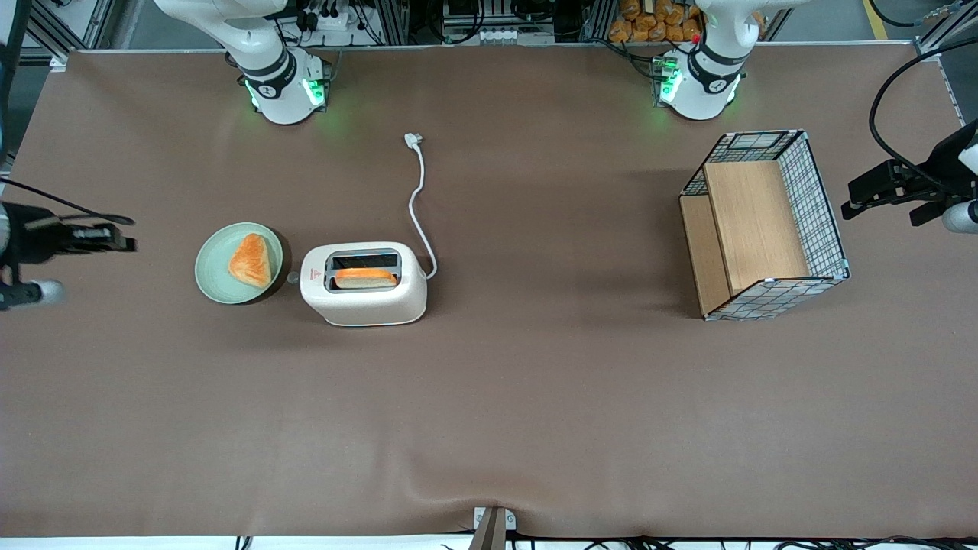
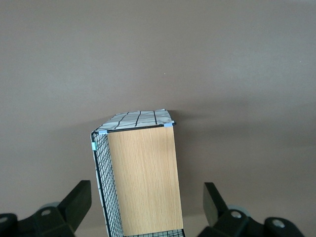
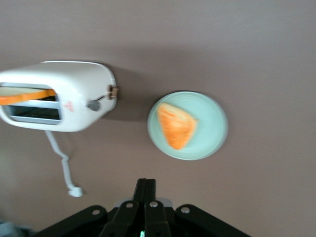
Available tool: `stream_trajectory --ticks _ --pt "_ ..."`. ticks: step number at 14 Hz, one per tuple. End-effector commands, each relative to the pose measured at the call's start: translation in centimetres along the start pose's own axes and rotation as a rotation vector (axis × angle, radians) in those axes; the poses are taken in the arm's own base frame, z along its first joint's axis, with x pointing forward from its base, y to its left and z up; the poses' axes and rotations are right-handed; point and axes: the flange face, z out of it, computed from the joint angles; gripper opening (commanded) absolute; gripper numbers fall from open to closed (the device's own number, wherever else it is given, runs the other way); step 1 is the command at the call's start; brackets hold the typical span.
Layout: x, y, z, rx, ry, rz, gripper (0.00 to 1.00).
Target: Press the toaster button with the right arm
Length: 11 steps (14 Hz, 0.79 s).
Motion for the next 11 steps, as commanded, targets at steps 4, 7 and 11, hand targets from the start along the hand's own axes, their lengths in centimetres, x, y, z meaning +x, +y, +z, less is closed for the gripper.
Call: stream_trajectory --ticks 4,7,11 --pt "-5.0 -2.4 -5.9 -0.115 0.084 -0.010 0.72" --pt "-5.7 -3.1 -6.8 -0.149 0.096 -0.017 1.00" --pt "-7.4 -3.7 -8.0 -0.142 0.103 -0.024 1.00"
